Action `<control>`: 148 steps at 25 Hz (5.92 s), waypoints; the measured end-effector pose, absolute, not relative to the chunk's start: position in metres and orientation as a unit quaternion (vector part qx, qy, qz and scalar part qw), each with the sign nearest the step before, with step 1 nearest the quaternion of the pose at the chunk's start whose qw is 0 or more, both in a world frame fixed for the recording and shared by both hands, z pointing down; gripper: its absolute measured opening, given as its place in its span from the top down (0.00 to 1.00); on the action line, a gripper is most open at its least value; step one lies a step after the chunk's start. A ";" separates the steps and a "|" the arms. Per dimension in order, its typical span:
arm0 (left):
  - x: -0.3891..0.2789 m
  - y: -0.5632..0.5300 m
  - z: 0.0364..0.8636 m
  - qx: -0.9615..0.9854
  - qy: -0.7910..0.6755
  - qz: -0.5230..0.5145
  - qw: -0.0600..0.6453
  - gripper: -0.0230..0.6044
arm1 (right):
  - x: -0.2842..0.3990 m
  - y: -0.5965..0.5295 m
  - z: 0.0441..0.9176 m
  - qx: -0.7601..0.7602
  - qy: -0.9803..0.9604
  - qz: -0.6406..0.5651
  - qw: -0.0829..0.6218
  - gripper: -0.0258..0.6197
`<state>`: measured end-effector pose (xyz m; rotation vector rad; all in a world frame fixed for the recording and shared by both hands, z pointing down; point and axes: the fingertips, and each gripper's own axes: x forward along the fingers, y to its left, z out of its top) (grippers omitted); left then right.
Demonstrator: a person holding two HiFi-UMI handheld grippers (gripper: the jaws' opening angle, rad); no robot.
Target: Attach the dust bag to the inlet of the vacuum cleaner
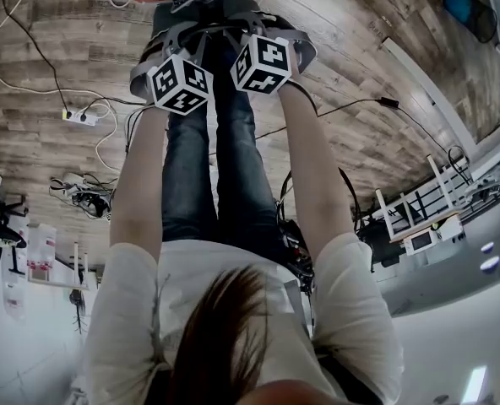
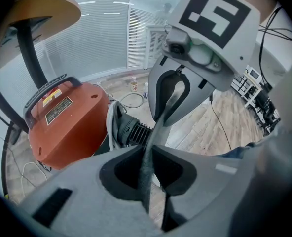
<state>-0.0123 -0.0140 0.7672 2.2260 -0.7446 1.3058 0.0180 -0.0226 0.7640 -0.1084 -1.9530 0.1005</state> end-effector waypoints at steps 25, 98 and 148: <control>-0.009 -0.026 0.764 0.809 -0.244 0.504 0.178 0.86 | 0.022 -0.029 0.769 -0.040 -0.825 0.040 0.562 0.89; -0.015 -0.036 0.770 0.802 -0.289 0.470 0.230 0.84 | 0.013 -0.045 0.774 -0.124 -0.801 -0.053 0.583 0.85; -0.017 -0.031 0.771 0.775 -0.299 0.455 0.321 0.69 | 0.018 -0.048 0.763 0.002 -0.800 0.101 0.592 0.69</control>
